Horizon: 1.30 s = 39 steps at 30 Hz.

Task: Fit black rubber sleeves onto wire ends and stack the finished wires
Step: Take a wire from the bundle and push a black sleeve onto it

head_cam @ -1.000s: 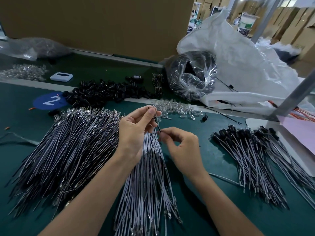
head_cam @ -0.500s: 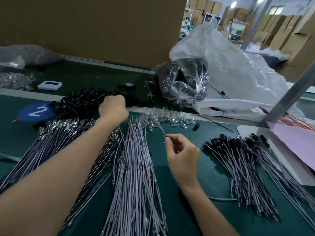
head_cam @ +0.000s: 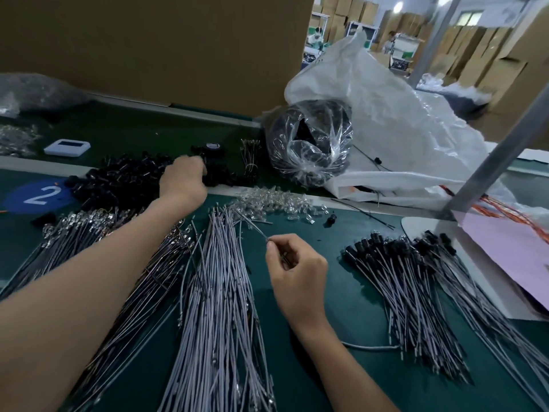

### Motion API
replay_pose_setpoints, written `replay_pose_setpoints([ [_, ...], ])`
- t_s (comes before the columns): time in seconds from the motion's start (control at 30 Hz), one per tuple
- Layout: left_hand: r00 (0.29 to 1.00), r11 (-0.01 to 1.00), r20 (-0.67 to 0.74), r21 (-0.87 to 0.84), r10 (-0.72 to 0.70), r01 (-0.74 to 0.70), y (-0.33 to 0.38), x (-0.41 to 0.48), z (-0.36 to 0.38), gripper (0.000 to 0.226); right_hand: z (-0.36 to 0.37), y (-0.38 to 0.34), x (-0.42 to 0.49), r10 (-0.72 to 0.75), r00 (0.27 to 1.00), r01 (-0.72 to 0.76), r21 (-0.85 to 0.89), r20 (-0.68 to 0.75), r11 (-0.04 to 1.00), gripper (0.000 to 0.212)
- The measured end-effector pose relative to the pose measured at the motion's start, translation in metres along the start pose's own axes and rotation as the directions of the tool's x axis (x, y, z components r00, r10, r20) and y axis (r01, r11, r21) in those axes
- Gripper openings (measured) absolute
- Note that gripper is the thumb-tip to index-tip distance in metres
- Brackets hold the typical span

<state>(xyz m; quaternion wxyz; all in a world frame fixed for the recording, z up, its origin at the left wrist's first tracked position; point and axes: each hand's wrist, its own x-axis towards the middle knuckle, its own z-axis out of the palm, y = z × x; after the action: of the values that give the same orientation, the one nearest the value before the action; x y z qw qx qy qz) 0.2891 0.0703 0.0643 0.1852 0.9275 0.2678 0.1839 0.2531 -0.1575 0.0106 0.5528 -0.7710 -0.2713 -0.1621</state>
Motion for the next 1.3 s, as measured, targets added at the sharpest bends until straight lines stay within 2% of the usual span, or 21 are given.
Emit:
replay_pose_setpoints([
  [0.03,1.0,0.981,-0.018,-0.192,-0.022,0.018,0.004,-0.007,-0.001,0.028,-0.001,0.0,0.001,0.015,1.0,-0.015,0.016,-0.009,1.0,0.012],
  [0.07,0.998,0.919,-0.008,-0.392,-0.057,0.049,0.008,-0.017,-0.003,0.03,-0.002,-0.001,0.001,0.041,0.999,-0.041,0.039,-0.02,0.998,0.011],
  [0.13,0.988,0.688,0.099,-0.71,-0.119,0.154,0.012,-0.042,-0.007,0.031,-0.005,-0.001,0.003,0.121,0.992,-0.116,0.1,-0.04,0.988,0.012],
  [0.17,0.978,0.552,0.164,-0.807,-0.128,0.208,0.012,-0.057,-0.008,0.027,-0.007,-0.001,0.004,0.158,0.986,-0.152,0.127,-0.042,0.98,0.013],
  [0.3,0.944,0.123,0.298,-0.941,-0.145,0.316,0.007,-0.108,-0.005,0.014,-0.011,-0.006,0.003,0.188,0.982,-0.19,0.144,0.023,0.971,0.015],
  [0.4,0.941,-0.076,0.31,-0.95,-0.137,0.302,0.005,-0.126,-0.001,0.026,-0.013,-0.009,0.002,0.19,0.979,-0.198,0.145,0.071,0.969,0.013],
  [0.47,0.939,-0.184,0.33,-0.933,-0.094,0.309,0.004,-0.13,0.0,0.026,-0.014,-0.009,0.002,0.199,0.976,-0.211,0.157,0.09,0.965,0.013],
  [0.67,0.943,-0.266,0.324,-0.905,0.07,0.331,0.008,-0.134,0.002,0.019,-0.013,-0.007,0.001,0.204,0.973,-0.219,0.151,0.107,0.964,0.014],
  [0.97,0.94,-0.274,0.34,-0.904,0.006,0.329,0.005,-0.135,0.006,0.019,-0.013,-0.006,0.001,0.153,0.986,-0.161,0.151,0.065,0.975,0.013],
  [1.23,0.943,-0.278,0.331,-0.904,0.031,0.326,0.008,-0.138,0.007,0.016,-0.014,-0.01,0.0,0.142,0.989,-0.146,0.156,0.038,0.977,0.015],
  [1.3,0.946,-0.251,0.322,-0.914,0.033,0.32,0.009,-0.137,0.007,0.017,-0.015,-0.011,0.001,0.137,0.99,-0.14,0.163,0.034,0.977,0.014],
])
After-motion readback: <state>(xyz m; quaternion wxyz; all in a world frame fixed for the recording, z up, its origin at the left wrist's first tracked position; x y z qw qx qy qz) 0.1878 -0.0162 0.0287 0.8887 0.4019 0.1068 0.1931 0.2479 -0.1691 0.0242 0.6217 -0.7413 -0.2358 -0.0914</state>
